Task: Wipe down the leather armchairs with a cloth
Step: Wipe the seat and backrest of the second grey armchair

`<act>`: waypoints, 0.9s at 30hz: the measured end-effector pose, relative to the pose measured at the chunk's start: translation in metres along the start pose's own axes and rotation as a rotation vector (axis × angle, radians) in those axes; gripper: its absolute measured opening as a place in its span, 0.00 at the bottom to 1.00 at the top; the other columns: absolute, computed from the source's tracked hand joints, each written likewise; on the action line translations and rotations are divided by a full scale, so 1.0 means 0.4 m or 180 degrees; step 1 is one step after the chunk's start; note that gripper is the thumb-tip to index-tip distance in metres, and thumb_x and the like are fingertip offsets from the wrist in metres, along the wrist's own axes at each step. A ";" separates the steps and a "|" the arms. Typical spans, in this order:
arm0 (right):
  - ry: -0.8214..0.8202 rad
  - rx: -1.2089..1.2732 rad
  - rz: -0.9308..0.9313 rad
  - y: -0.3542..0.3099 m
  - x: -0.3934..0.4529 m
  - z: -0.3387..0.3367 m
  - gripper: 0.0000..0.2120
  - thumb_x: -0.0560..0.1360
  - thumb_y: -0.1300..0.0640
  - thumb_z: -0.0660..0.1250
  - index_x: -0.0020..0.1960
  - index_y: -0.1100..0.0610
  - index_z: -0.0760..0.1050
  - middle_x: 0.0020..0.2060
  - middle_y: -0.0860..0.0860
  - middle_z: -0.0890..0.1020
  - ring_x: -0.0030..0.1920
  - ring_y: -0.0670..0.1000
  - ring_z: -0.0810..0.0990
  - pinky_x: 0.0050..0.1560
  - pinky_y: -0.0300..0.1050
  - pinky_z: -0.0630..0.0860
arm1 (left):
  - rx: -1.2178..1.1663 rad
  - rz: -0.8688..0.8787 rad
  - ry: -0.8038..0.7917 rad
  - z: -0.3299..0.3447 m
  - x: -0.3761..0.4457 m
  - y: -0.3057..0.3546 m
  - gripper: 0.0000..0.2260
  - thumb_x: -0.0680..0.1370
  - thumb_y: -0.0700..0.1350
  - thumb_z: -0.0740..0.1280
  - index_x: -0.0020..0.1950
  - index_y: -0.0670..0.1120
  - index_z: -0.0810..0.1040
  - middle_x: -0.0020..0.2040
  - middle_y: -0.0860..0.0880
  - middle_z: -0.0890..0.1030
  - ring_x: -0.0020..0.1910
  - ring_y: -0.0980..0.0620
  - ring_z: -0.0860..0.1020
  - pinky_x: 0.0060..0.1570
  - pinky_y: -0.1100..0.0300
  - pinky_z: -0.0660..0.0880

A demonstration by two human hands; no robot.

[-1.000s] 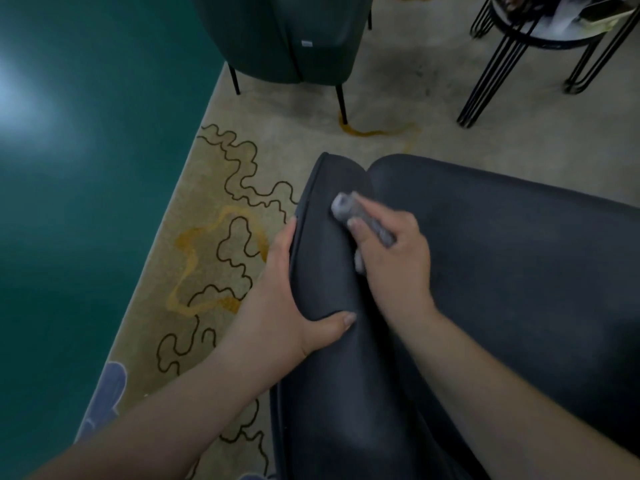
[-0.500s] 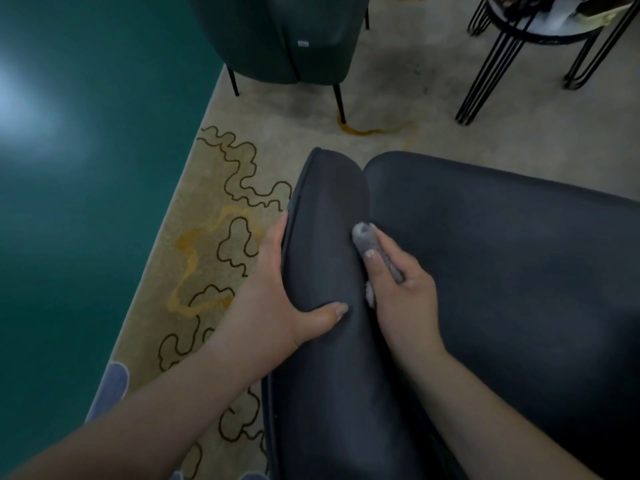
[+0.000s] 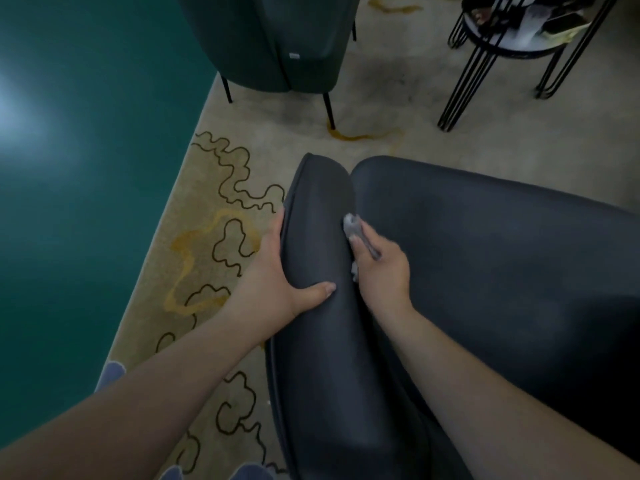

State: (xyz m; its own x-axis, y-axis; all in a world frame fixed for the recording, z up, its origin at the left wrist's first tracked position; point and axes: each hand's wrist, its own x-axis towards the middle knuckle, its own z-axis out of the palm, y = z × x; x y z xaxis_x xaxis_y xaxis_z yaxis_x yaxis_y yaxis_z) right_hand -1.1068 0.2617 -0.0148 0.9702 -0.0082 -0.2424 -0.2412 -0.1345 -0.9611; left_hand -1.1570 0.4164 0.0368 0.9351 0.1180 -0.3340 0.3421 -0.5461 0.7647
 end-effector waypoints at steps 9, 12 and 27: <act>-0.0610 -0.0127 0.0959 -0.013 -0.168 -0.132 0.11 0.77 0.53 0.67 0.59 0.48 0.79 0.24 0.43 0.78 0.23 0.41 0.72 0.24 0.33 0.70 | 0.0932 -0.0140 -0.0168 -0.022 -0.090 0.024 0.44 0.75 0.63 0.64 0.77 0.57 0.35 0.78 0.47 0.56 0.69 0.46 0.69 0.65 0.49 0.70; -0.0195 -0.0186 0.0885 -0.054 -0.172 -0.147 0.13 0.78 0.53 0.66 0.62 0.49 0.78 0.22 0.46 0.77 0.22 0.44 0.73 0.23 0.35 0.69 | 0.1361 -0.0081 -0.0280 -0.042 -0.140 -0.006 0.38 0.77 0.65 0.56 0.77 0.57 0.36 0.76 0.47 0.61 0.60 0.48 0.76 0.54 0.51 0.77; 0.0231 -0.0690 -0.0031 -0.391 -0.318 0.154 0.15 0.78 0.60 0.66 0.63 0.62 0.76 0.37 0.55 0.83 0.20 0.48 0.75 0.23 0.38 0.73 | 0.2837 0.0653 0.0010 -0.500 -0.234 -0.123 0.29 0.79 0.64 0.51 0.76 0.51 0.58 0.76 0.52 0.62 0.73 0.49 0.60 0.69 0.50 0.63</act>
State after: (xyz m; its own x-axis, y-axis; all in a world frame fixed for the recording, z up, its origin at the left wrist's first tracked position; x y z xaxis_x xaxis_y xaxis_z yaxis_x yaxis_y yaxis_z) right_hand -1.1941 0.3448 0.1581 0.9735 -0.0760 -0.2156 -0.2286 -0.3446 -0.9105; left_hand -1.2431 0.5981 0.1406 0.9704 -0.0504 -0.2360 -0.0274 -0.9946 0.0998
